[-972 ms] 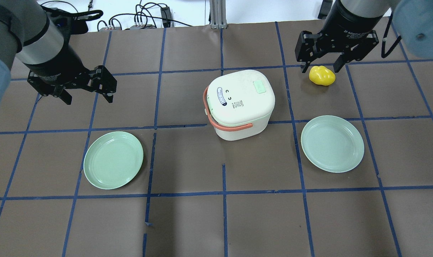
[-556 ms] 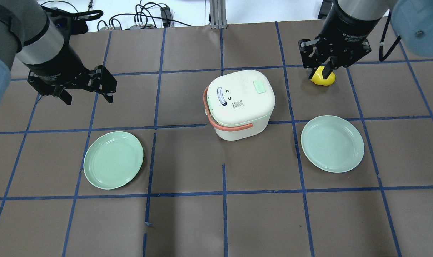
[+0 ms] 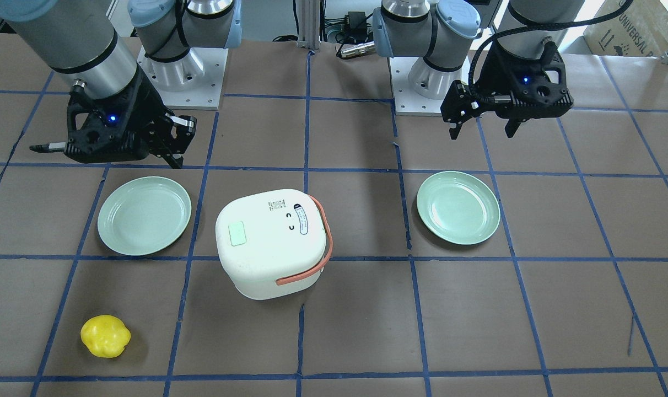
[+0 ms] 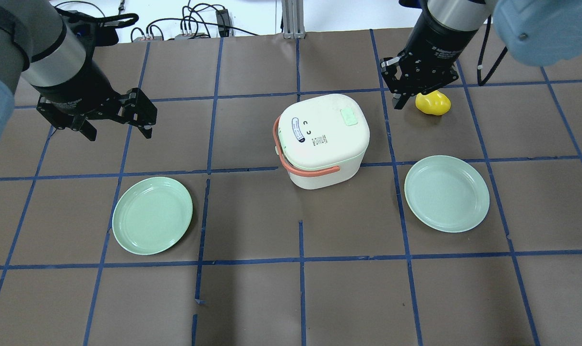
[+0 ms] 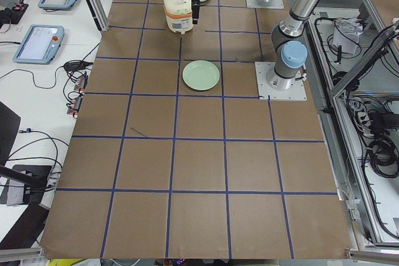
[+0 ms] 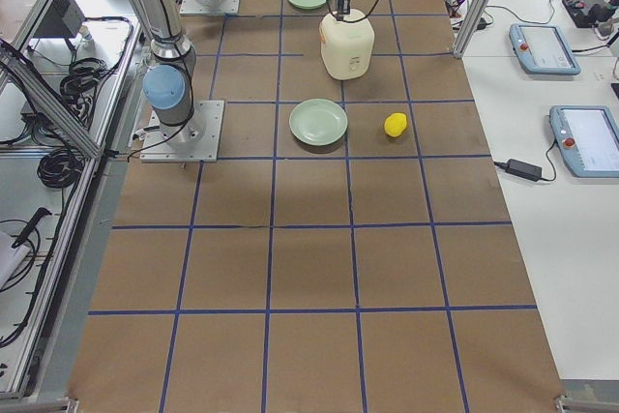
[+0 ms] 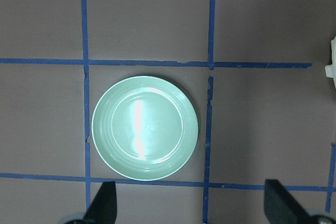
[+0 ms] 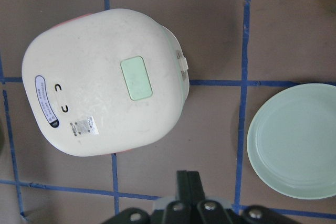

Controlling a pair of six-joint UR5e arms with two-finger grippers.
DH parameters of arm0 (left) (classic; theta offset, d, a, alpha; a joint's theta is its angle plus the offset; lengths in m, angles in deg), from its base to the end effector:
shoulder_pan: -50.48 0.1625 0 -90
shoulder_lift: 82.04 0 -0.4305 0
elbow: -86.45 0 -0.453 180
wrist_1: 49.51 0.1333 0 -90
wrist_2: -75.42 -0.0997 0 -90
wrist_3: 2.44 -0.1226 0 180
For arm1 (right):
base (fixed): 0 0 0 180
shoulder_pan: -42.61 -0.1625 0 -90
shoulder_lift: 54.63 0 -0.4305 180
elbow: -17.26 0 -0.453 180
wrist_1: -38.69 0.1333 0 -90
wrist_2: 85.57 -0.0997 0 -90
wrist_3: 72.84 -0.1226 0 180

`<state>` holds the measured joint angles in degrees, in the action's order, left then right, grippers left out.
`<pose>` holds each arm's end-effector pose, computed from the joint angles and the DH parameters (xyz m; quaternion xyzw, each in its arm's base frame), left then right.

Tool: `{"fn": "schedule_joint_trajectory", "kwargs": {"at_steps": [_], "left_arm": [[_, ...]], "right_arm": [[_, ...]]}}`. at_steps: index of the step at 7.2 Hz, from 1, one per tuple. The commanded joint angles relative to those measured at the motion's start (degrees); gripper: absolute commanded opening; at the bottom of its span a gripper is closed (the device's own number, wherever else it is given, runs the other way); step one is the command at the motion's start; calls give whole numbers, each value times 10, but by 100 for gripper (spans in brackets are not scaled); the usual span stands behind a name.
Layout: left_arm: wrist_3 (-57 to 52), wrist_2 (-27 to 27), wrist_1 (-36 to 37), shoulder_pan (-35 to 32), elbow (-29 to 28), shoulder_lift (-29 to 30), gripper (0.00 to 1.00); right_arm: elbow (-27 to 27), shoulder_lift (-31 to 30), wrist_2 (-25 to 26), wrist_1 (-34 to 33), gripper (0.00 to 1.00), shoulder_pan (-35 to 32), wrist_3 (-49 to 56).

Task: Press rice cooker button
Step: 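Lower the right gripper over the green button on the rice cooker lid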

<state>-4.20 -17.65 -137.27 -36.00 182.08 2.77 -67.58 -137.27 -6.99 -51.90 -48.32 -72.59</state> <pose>-0.0947 -0.5243 0.4685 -0.0158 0.9994 -0.0145 0.0275 0.1674 -0.6015 0.4491 -0.0088 0.9949 0.0146 0.0994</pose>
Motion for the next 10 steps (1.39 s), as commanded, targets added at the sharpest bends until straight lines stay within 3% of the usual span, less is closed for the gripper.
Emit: {"fn": "schedule_joint_trajectory", "kwargs": {"at_steps": [1,3,5,10], "left_arm": [[0,0,0,0,0,0,100],[0,0,0,0,0,0,100],[0,0,0,0,0,0,100],[0,0,0,0,0,0,100]], "right_arm": [[45,60,-19,-23,5,-1,7],[70,98,-76,-32,4,-7,7],[65,119,-82,-60,3,-24,3],[58,131,-98,-58,3,-21,30]]}}
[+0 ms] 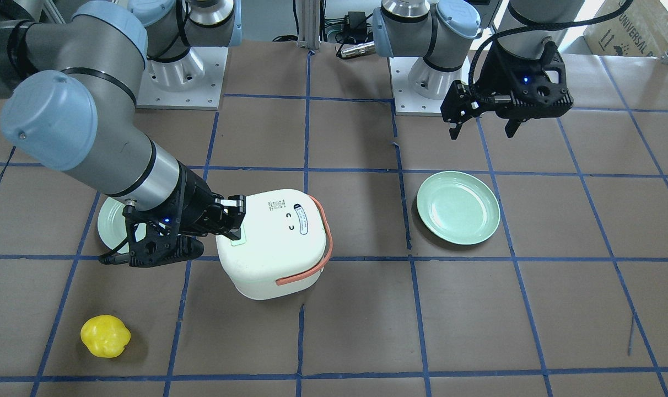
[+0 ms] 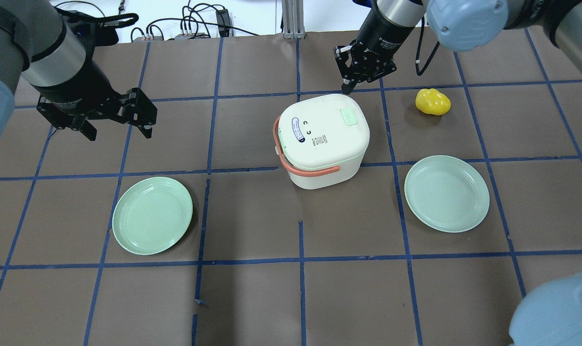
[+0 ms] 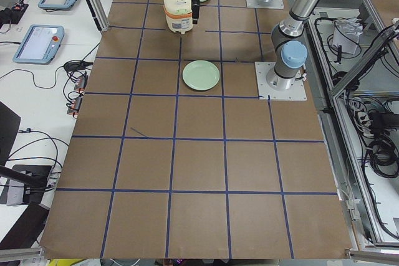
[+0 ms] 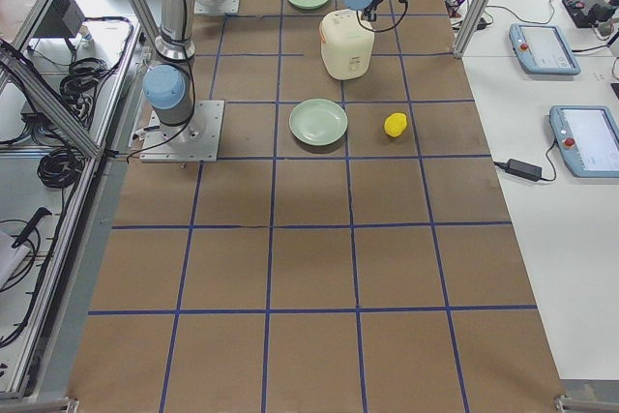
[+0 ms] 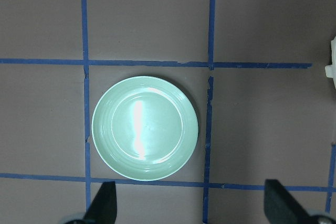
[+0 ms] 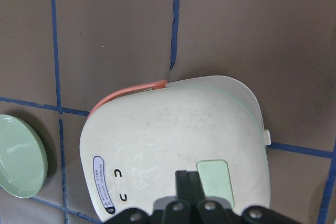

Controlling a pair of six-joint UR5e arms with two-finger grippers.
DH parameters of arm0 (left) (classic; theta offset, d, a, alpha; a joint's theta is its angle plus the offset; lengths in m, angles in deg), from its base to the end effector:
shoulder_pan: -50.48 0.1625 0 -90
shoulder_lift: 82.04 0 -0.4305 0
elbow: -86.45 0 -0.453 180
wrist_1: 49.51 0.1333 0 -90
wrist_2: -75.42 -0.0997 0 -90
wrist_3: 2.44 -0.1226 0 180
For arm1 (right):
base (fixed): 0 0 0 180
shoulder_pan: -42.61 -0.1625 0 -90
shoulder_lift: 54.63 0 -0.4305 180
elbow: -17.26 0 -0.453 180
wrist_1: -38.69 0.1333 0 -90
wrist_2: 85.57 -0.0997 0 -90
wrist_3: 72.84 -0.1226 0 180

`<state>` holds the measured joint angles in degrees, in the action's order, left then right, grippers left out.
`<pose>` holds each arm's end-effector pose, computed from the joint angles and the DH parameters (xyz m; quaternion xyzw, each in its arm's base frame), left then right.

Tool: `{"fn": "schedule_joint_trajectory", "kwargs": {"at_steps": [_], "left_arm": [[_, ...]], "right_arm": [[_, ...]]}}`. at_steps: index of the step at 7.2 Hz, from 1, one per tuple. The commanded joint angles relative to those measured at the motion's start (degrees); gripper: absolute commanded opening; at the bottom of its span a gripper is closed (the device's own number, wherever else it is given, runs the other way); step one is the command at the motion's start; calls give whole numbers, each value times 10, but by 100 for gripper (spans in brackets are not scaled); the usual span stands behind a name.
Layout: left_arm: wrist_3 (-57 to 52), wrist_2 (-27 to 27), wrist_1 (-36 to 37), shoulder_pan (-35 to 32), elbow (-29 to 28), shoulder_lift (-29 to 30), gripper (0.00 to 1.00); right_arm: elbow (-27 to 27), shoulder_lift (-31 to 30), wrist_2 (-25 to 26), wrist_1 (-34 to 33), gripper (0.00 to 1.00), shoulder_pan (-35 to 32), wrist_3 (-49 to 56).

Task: Press rice cooker button
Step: 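Lower the right gripper over the green button on the rice cooker lid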

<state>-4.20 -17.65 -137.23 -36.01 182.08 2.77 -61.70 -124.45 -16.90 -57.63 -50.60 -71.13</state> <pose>-0.0948 -0.5244 0.4686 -0.0157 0.9994 -0.0148 0.0275 0.2162 -0.6787 0.3756 -0.0376 0.9817 0.0266 0.1847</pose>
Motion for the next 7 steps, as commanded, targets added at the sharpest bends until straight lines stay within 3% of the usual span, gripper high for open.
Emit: {"fn": "schedule_joint_trajectory", "kwargs": {"at_steps": [1,7], "left_arm": [[0,0,0,0,0,0,100],[0,0,0,0,0,0,100]], "right_arm": [[0,3,7,0,3,3,16],[-29,1,7,0,3,3,15]]}}
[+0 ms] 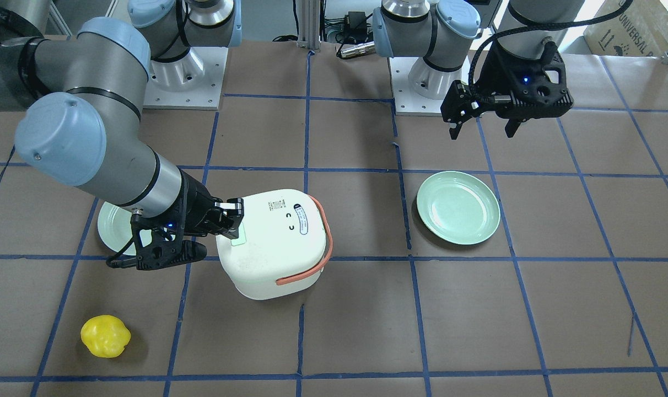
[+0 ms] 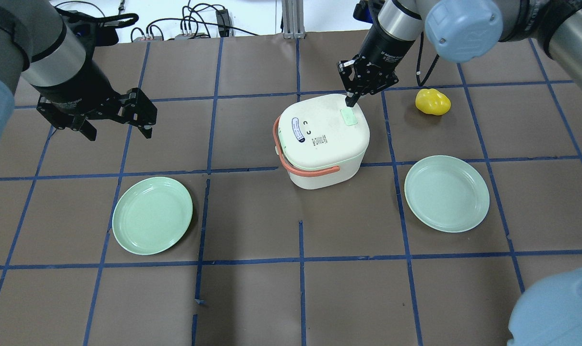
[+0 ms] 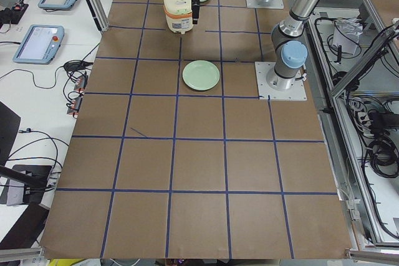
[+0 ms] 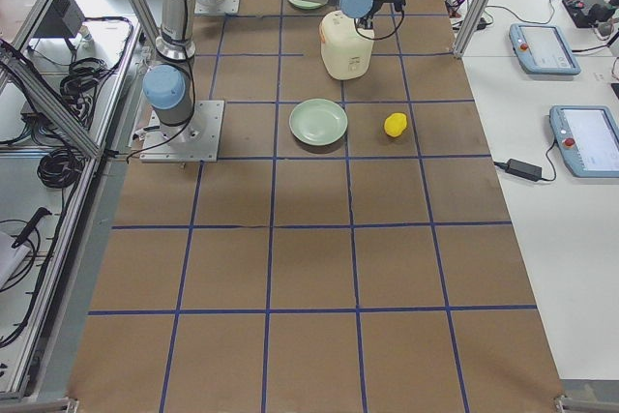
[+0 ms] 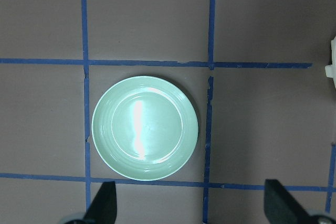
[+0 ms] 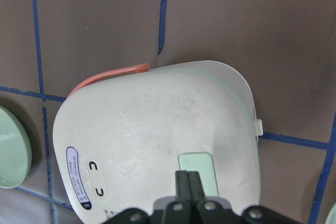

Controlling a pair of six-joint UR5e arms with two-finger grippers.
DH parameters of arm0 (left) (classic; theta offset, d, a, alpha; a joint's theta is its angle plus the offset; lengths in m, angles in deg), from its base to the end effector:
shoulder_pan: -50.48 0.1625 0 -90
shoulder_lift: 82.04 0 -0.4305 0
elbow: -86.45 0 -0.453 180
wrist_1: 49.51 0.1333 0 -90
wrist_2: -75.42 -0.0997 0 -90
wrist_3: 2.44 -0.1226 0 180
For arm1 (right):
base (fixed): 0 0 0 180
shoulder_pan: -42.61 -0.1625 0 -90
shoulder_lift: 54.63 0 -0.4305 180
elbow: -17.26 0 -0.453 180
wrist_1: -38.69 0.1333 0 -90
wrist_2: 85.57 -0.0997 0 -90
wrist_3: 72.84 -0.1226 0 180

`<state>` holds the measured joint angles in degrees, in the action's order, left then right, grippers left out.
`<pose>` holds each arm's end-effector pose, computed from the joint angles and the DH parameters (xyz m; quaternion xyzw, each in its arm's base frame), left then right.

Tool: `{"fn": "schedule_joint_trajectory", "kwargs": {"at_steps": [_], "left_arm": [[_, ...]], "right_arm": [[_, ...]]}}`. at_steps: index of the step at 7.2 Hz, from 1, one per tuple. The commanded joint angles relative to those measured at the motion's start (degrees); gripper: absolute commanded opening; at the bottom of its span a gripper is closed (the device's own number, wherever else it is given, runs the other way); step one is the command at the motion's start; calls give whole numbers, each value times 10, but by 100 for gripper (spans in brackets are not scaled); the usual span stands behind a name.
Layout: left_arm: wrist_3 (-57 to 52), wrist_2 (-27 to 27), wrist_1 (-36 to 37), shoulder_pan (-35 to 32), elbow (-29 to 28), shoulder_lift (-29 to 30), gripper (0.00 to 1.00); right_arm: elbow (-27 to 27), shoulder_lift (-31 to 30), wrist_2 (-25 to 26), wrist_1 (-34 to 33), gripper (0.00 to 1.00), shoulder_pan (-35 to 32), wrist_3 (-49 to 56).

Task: Press rice cooker button
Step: 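Press down on the green lid button with the closed right gripper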

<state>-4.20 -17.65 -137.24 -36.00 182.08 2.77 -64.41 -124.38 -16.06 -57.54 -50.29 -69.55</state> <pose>-0.0947 -0.5244 0.4686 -0.0158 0.9994 -0.0147 0.0275 0.2104 -0.6703 0.3487 -0.0443 0.9819 0.0482 0.1778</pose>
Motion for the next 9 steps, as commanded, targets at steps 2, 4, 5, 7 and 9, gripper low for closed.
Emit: {"fn": "schedule_joint_trajectory", "kwargs": {"at_steps": [2,4,5,7,9], "left_arm": [[0,0,0,0,0,0,100],[0,0,-1,0,0,0,100],[0,0,0,0,0,0,100],[0,0,0,0,0,0,100],[0,0,0,0,0,0,100]], "right_arm": [[-10,1,-2,0,2,0,0],[-19,1,-3,-2,2,0,1],[-20,1,-3,-2,2,0,1],[-21,3,-3,-5,2,0,1],[-24,8,-3,-22,2,0,1]]}}
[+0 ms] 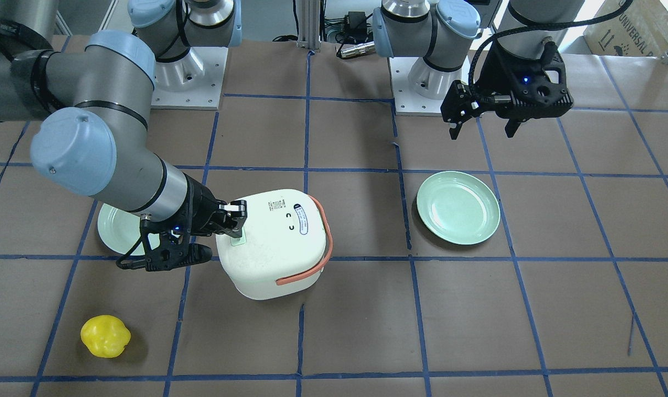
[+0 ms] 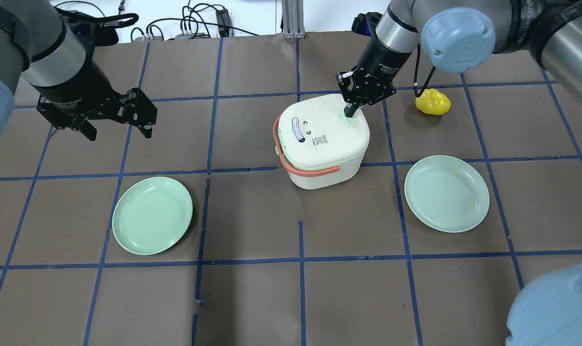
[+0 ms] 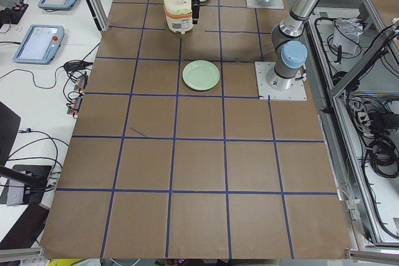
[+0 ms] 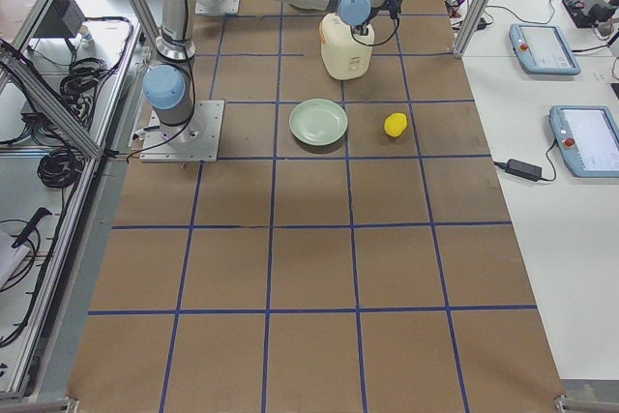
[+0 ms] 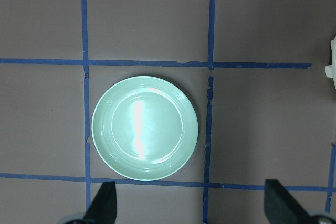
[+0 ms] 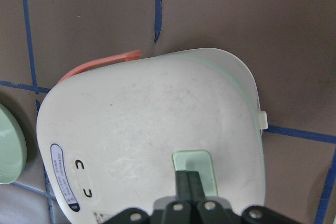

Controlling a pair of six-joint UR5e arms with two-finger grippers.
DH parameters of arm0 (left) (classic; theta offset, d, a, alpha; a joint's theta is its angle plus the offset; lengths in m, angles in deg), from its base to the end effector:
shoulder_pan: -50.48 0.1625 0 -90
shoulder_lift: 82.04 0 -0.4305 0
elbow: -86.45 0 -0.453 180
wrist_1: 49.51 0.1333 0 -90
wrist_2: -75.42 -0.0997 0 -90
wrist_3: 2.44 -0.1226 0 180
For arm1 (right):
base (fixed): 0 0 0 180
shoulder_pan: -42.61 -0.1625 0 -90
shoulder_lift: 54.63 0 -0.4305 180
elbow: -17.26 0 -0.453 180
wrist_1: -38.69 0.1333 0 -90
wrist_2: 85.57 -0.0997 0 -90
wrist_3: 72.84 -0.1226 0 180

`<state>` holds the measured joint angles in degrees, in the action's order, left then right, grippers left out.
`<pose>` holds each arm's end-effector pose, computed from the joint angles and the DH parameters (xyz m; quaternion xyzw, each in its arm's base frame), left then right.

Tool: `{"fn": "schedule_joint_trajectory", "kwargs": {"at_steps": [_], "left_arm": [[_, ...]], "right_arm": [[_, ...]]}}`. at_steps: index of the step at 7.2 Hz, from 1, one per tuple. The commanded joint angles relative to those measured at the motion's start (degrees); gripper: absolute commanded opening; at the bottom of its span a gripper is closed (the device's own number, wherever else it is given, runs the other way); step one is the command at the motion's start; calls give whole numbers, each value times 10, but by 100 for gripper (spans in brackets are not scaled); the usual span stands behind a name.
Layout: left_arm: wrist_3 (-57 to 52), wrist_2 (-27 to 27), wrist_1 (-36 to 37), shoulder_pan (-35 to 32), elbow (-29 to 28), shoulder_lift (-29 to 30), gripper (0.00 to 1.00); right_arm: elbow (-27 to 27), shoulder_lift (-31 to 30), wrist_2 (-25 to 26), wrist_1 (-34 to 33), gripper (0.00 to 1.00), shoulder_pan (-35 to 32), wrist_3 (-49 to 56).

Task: Press rice cooker button
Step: 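Press down on the green lid button with the closed right gripper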

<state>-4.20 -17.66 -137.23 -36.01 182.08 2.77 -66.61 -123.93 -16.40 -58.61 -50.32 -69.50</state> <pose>-0.0948 -0.5244 0.4686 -0.0157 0.9994 -0.0148 0.0276 0.2112 -0.6651 0.3250 -0.0422 0.9807 0.0617 0.1806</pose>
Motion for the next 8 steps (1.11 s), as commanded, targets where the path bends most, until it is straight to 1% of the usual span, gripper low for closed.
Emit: {"fn": "schedule_joint_trajectory", "kwargs": {"at_steps": [1,6,8], "left_arm": [[0,0,0,0,0,0,100],[0,0,0,0,0,0,100],[0,0,0,0,0,0,100]], "right_arm": [[-2,7,0,-14,2,-1,-1],[5,-3,3,-4,2,-1,-5],[5,-44,6,32,4,-1,-9]]}}
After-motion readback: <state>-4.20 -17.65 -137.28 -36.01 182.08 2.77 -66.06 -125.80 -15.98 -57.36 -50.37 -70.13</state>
